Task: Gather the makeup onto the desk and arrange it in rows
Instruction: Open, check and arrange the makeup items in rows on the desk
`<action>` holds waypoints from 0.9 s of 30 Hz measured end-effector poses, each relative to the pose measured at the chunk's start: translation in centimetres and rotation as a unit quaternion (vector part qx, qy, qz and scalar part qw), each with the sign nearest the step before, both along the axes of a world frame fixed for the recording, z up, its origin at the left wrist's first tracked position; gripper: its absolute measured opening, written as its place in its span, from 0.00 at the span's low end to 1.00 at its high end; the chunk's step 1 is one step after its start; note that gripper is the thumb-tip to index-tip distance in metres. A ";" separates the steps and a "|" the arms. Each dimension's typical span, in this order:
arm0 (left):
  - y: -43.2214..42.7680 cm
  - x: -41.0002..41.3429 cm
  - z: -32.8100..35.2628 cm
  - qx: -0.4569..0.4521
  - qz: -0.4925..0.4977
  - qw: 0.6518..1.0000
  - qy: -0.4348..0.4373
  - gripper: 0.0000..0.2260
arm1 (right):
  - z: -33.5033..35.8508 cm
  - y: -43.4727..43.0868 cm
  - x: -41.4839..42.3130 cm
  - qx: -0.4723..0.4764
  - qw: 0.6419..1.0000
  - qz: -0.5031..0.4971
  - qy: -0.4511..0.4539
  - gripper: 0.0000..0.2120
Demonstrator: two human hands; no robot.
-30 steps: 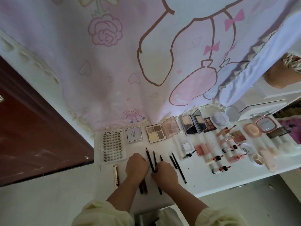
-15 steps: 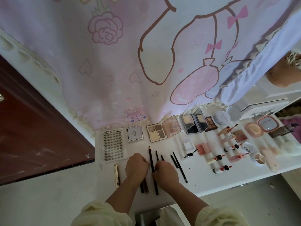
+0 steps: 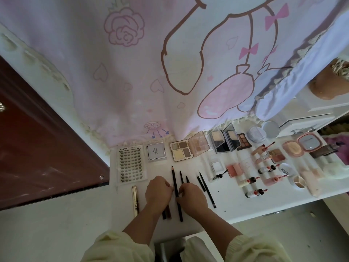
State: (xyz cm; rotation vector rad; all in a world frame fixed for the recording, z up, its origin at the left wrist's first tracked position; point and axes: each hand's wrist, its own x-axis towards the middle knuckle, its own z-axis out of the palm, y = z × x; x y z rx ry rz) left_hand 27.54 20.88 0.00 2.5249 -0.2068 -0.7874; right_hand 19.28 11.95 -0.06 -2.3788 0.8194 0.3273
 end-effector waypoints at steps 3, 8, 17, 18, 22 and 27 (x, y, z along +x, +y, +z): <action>0.1 -0.2 0.1 -0.005 -0.001 1.000 0.000 0.05 | 0.1 -0.1 -0.2 0.000 1.000 0.007 -0.003 0.10; 0.4 -0.1 0.4 -0.013 0.001 1.000 0.001 0.06 | 0.2 -0.1 -0.2 -0.002 1.000 0.013 -0.007 0.11; 3.1 0.5 1.5 -0.089 0.053 0.993 -0.064 0.08 | 1.2 0.2 0.3 -0.002 0.999 0.022 -0.031 0.10; 3.7 0.5 1.4 -0.098 0.067 0.991 -0.065 0.08 | 1.3 0.4 0.6 0.001 0.999 0.026 -0.032 0.09; 5.7 -0.2 1.0 -0.101 0.081 0.990 -0.060 0.07 | 1.4 1.4 1.1 0.020 0.998 0.052 -0.016 0.05; 6.6 -1.1 0.2 -0.091 0.088 0.992 -0.023 0.05 | 1.3 2.8 1.5 0.016 0.997 0.064 0.042 0.08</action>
